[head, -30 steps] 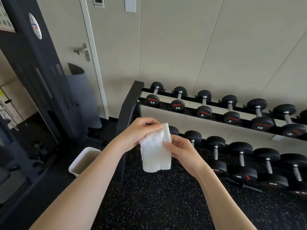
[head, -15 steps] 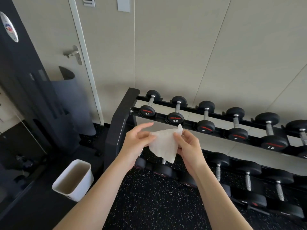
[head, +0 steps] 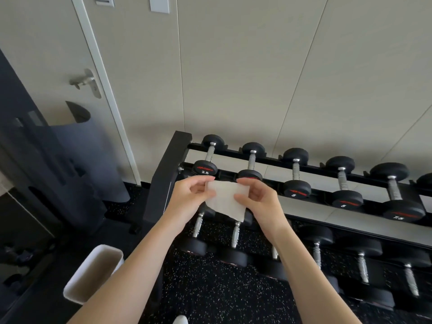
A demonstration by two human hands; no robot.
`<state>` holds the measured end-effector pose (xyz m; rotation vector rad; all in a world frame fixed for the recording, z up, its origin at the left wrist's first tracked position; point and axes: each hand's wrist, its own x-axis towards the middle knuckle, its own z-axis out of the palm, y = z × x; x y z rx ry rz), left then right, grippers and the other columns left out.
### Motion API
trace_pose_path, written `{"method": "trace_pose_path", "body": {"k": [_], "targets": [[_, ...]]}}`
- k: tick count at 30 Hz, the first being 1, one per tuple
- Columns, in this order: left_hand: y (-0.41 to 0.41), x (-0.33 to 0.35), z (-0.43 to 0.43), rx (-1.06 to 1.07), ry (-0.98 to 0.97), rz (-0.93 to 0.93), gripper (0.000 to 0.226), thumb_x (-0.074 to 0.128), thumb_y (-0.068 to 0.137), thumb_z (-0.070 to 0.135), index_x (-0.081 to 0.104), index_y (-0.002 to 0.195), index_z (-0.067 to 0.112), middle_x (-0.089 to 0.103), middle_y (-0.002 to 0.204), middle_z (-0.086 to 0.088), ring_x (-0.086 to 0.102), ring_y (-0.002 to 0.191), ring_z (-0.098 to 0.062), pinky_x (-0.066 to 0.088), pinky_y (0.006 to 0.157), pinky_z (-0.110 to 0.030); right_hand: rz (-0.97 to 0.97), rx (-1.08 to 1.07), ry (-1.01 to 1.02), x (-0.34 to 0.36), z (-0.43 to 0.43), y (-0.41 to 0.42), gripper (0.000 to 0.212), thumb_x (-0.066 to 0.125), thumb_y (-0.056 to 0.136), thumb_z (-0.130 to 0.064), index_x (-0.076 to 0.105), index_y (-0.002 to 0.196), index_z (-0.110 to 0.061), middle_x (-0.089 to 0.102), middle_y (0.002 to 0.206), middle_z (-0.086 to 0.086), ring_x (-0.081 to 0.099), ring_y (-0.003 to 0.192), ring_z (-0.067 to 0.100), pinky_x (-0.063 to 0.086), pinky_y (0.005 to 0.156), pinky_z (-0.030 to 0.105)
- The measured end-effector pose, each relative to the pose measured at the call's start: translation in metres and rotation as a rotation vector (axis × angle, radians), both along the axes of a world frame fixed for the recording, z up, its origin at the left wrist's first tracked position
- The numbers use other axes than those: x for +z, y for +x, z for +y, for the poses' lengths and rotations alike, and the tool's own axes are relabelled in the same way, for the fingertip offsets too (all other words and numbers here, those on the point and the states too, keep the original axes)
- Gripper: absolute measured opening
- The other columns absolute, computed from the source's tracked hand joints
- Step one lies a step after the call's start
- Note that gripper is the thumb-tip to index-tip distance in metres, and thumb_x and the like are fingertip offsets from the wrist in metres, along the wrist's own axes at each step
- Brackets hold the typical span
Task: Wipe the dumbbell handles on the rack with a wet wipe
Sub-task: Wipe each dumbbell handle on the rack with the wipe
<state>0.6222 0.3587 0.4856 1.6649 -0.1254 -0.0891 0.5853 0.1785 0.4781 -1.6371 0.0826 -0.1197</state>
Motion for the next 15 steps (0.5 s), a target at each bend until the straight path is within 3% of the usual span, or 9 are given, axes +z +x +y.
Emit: {"method": "trace_pose_path", "body": {"k": [4, 7, 9, 12, 15], "targets": [[0.05, -0.003, 0.014, -0.045, 0.142, -0.037, 0.035, 0.074, 0.073, -0.001, 0.07, 0.092, 0.028, 0.072, 0.092, 0.0, 0.067, 0.087, -0.017, 0.054, 0.083, -0.032, 0.016, -0.059, -0.314, 0.0, 0.013, 0.049, 0.041, 0.072, 0.078, -0.006, 0.061, 0.114, -0.02, 0.063, 0.099, -0.008, 0.062, 0.092, 0.012, 0.053, 0.082, 0.023], [0.086, -0.006, 0.025, -0.013, 0.265, -0.091, 0.026, 0.075, 0.074, 0.007, 0.071, 0.085, 0.029, 0.071, 0.086, 0.006, 0.066, 0.081, -0.01, 0.053, 0.08, -0.025, -0.018, -0.136, -0.432, 0.002, 0.028, 0.083, 0.027, 0.069, 0.081, -0.008, 0.064, 0.105, -0.019, 0.057, 0.078, -0.012, 0.053, 0.071, 0.003, 0.044, 0.063, 0.007], [0.107, -0.007, 0.032, -0.011, 0.275, -0.1, 0.016, 0.073, 0.076, 0.011, 0.072, 0.081, 0.026, 0.07, 0.082, 0.007, 0.064, 0.078, -0.008, 0.052, 0.076, -0.02, -0.017, -0.162, -0.458, 0.002, 0.035, 0.102, 0.017, 0.068, 0.083, -0.011, 0.065, 0.096, -0.021, 0.055, 0.073, -0.01, 0.05, 0.067, 0.004, 0.041, 0.058, 0.007], [0.136, -0.01, 0.041, -0.025, 0.274, -0.085, 0.008, 0.071, 0.08, 0.014, 0.069, 0.081, 0.022, 0.063, 0.088, 0.005, 0.06, 0.08, -0.006, 0.046, 0.072, -0.014, 0.014, -0.179, -0.433, 0.0, 0.043, 0.127, 0.011, 0.069, 0.082, -0.015, 0.064, 0.085, -0.024, 0.061, 0.087, -0.003, 0.055, 0.079, 0.011, 0.046, 0.071, 0.016], [0.159, -0.014, 0.044, -0.086, 0.203, 0.01, 0.01, 0.066, 0.085, 0.015, 0.067, 0.095, 0.016, 0.06, 0.103, 0.006, 0.058, 0.093, -0.005, 0.045, 0.082, -0.016, 0.064, -0.167, -0.249, -0.007, 0.045, 0.146, 0.007, 0.069, 0.083, -0.017, 0.066, 0.086, -0.022, 0.06, 0.106, -0.007, 0.057, 0.098, 0.013, 0.046, 0.092, 0.032]]}}
